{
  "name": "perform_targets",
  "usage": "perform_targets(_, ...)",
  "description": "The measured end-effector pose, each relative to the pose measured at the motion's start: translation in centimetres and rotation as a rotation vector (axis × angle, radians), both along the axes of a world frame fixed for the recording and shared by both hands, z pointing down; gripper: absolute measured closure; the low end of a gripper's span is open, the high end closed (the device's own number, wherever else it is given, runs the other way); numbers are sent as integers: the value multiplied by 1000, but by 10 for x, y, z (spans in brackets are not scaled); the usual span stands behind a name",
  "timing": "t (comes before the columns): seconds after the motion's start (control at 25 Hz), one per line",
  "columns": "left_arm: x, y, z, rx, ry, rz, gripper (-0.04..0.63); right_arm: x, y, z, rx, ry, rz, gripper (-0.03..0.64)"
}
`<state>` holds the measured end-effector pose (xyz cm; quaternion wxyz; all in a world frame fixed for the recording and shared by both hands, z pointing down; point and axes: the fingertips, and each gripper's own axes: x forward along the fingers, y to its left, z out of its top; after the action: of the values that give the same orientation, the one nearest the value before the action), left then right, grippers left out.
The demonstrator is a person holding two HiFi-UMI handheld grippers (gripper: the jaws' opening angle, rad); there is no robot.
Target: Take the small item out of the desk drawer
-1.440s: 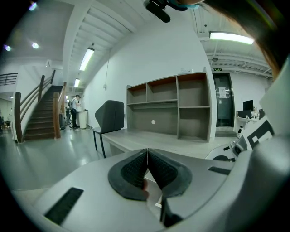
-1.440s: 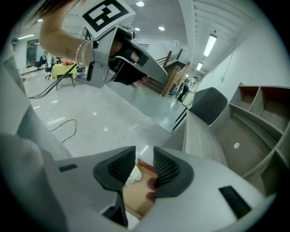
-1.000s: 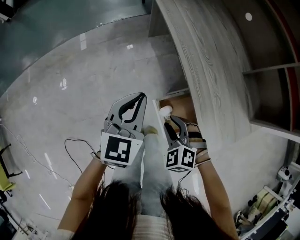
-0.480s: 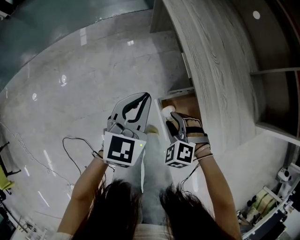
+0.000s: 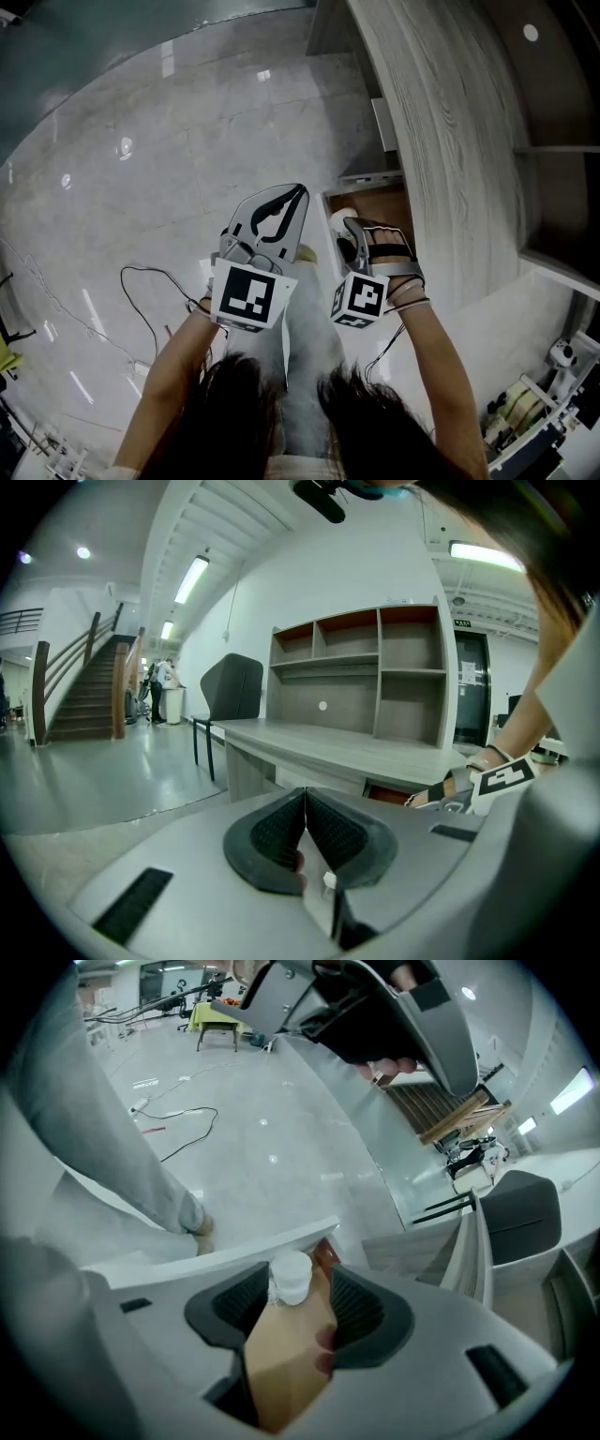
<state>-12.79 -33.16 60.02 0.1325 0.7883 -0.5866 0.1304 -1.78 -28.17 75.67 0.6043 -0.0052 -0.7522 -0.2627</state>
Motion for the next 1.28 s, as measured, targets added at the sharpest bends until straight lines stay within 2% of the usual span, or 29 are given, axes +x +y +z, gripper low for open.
perform_targets(0.28, -8, 0, 18, -24, 17, -19, 578, 2, -7, 18, 8, 68, -31, 416)
perform_targets(0.92, -24, -6, 51, -77, 32, -53, 578, 3, -17, 52, 11, 152, -112, 403)
perform_targets(1.28, -29, -9, 59, -94, 37, -65, 578, -4, -20, 61, 31, 149, -137, 405)
